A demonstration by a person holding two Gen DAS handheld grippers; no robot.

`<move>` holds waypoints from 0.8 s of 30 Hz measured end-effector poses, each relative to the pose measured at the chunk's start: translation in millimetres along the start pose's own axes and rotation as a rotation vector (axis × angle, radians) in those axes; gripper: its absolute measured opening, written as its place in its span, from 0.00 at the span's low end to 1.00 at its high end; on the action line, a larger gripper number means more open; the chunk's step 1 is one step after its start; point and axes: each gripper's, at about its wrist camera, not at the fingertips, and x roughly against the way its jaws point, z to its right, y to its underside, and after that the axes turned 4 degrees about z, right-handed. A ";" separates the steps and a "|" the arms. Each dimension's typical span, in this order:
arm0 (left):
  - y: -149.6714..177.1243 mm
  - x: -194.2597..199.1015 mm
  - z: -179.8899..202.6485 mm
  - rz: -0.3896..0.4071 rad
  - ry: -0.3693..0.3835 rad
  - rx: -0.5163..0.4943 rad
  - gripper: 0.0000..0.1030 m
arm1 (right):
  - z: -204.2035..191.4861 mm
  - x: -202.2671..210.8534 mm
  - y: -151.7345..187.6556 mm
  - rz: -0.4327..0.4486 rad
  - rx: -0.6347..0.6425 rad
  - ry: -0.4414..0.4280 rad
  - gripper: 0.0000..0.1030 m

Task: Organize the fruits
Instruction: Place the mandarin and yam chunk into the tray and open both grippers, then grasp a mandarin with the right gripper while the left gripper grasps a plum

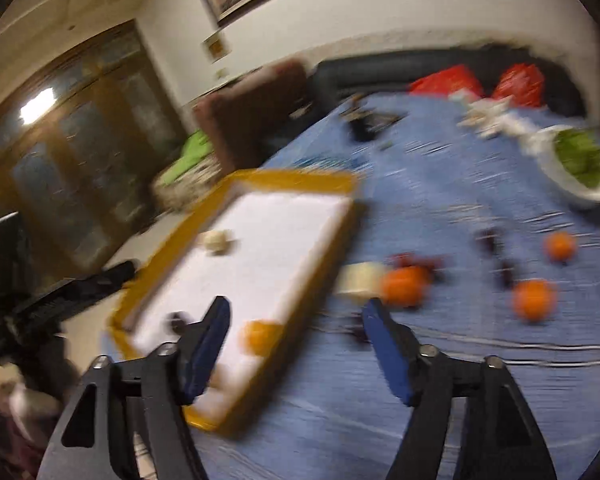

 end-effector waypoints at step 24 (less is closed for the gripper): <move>52.7 -36.0 147.5 -0.147 0.165 -0.351 0.77 | 145.4 -21.7 5.0 -0.097 -0.126 0.311 0.77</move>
